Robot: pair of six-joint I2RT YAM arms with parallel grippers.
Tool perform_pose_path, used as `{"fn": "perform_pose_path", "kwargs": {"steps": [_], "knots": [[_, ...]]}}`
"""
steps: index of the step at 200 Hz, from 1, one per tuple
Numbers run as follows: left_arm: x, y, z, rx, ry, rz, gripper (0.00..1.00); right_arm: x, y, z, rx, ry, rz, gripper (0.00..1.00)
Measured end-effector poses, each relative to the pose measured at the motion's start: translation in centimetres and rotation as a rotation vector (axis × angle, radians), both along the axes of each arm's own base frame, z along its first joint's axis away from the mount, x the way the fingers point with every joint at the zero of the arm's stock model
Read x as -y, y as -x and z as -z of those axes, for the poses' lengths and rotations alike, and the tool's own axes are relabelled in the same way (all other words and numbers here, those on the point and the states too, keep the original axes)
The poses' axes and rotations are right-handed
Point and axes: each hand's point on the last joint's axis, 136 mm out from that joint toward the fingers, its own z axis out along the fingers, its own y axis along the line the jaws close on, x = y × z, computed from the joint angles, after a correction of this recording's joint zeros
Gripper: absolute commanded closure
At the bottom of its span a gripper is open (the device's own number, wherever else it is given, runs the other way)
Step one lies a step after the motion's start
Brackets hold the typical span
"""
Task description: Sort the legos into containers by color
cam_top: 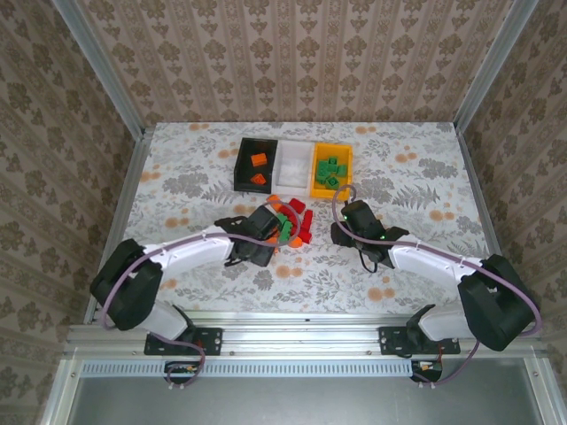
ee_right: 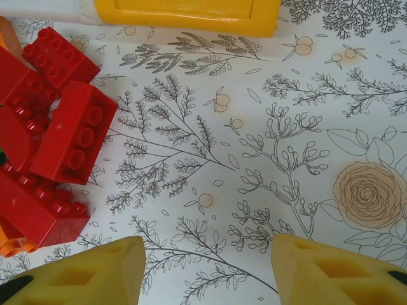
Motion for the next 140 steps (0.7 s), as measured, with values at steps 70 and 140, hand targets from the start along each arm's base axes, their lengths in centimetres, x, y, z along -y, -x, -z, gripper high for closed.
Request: {"fn": "perform_pose_path", "kwargs": {"steps": [70, 140], "knots": [[0.2, -2.2, 2.1, 0.048, -0.116, 0.028, 0.35, 0.0, 0.0, 0.0, 0.000, 0.000, 0.000, 0.43], [2.6, -3.8, 1.8, 0.114, -0.053, 0.107, 0.41, 0.0, 0.0, 0.0, 0.001, -0.001, 0.000, 0.42]]}}
